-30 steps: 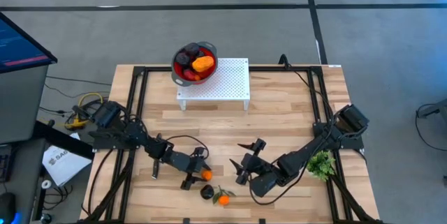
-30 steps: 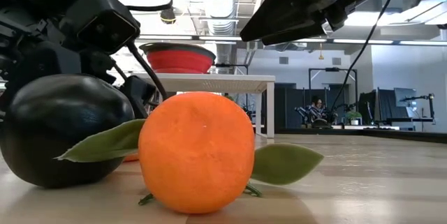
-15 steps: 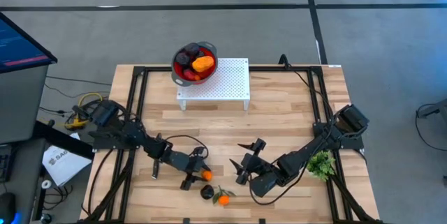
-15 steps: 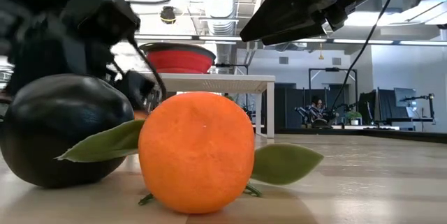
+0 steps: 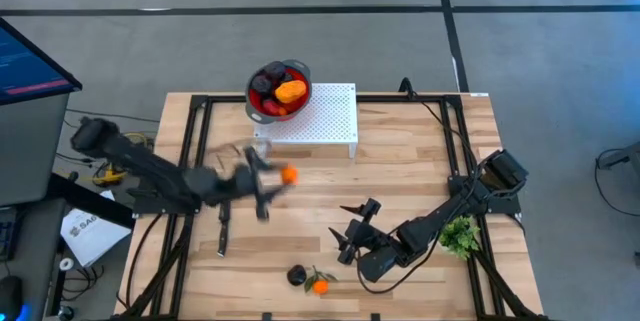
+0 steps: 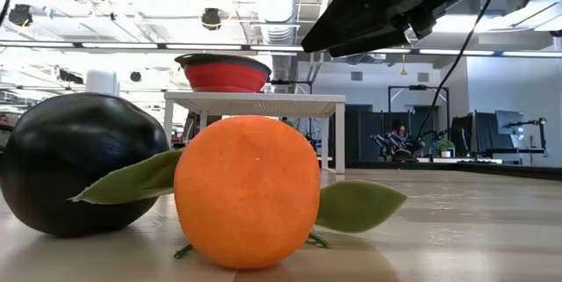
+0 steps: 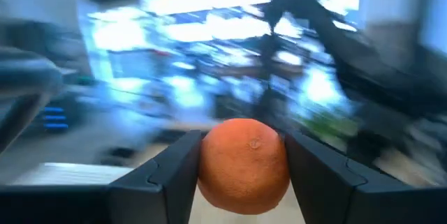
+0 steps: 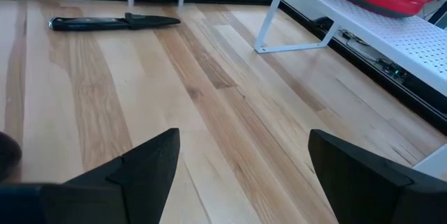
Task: Pick & Place Fruit
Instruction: Put the orange into the red strainer bowl on the shelf
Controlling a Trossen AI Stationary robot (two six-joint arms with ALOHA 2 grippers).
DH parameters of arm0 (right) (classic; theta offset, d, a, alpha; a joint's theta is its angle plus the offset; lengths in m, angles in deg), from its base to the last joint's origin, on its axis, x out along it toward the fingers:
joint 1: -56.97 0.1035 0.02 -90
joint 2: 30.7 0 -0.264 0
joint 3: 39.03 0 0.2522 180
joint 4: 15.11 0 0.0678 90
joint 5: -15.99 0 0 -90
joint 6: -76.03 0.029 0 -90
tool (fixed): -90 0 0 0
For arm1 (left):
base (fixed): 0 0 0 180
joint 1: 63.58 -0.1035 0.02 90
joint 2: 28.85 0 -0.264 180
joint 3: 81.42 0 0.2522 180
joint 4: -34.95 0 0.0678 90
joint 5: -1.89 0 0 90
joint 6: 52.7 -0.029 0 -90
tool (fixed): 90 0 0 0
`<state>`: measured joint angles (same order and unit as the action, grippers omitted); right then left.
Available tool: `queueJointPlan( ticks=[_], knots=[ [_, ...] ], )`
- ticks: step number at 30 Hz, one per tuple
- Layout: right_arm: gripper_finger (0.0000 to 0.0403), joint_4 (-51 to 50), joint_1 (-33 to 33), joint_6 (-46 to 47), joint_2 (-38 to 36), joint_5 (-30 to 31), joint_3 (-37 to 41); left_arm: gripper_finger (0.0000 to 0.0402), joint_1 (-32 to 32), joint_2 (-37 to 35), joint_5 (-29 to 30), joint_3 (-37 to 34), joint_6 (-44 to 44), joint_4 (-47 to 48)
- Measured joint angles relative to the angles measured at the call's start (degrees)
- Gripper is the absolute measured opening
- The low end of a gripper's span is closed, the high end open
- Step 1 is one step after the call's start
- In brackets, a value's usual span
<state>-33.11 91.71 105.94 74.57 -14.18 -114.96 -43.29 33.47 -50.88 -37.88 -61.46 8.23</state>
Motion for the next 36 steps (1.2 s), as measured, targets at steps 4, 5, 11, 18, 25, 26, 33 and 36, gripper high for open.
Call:
queueJointPlan(
  ticks=[4, 5, 11, 18, 25, 26, 33, 36],
  knots=[
    [0.0311, 0.0, -0.4, 0.0, 0.0, 0.0, 0.0, 0.0185, -9.8, -9.4, 1.2, 0.0, -1.4, 6.1],
    [0.0311, 0.1, -0.5, 0.1, 0.0, 0.0, 0.0, 0.0185, -12.8, -10.8, 1.3, 0.0, -1.5, 8.0],
    [0.0311, 0.4, -1.4, 0.1, 0.0, 0.0, 0.0, 0.019, -30.2, -13.0, -0.6, 0.0, 1.3, 13.8],
    [0.0311, 0.4, -1.9, 0.1, 0.0, 0.0, 0.0, 0.0191, -44.5, -8.7, -13.3, 0.0, 11.4, 13.9],
    [0.0311, 0.4, -1.8, 0.1, 0.0, 0.0, 0.0, 0.0199, -48.4, -2.9, -16.2, 0.0, 12.4, 14.0],
    [0.0311, 0.4, -1.8, 0.1, 0.0, 0.0, 0.0, 0.0199, -48.6, -2.2, -16.2, 0.0, 12.4, 13.9],
    [0.0311, 0.4, -1.8, 0.1, 0.0, 0.0, 0.0, 0.021, -49.7, -0.3, -16.0, 0.0, 12.5, 13.7],
    [0.0311, 0.4, -1.8, 0.1, 0.0, 0.0, 0.0, 0.0228, -49.7, -0.3, -16.0, 0.0, 11.8, 13.5]
  ],
)
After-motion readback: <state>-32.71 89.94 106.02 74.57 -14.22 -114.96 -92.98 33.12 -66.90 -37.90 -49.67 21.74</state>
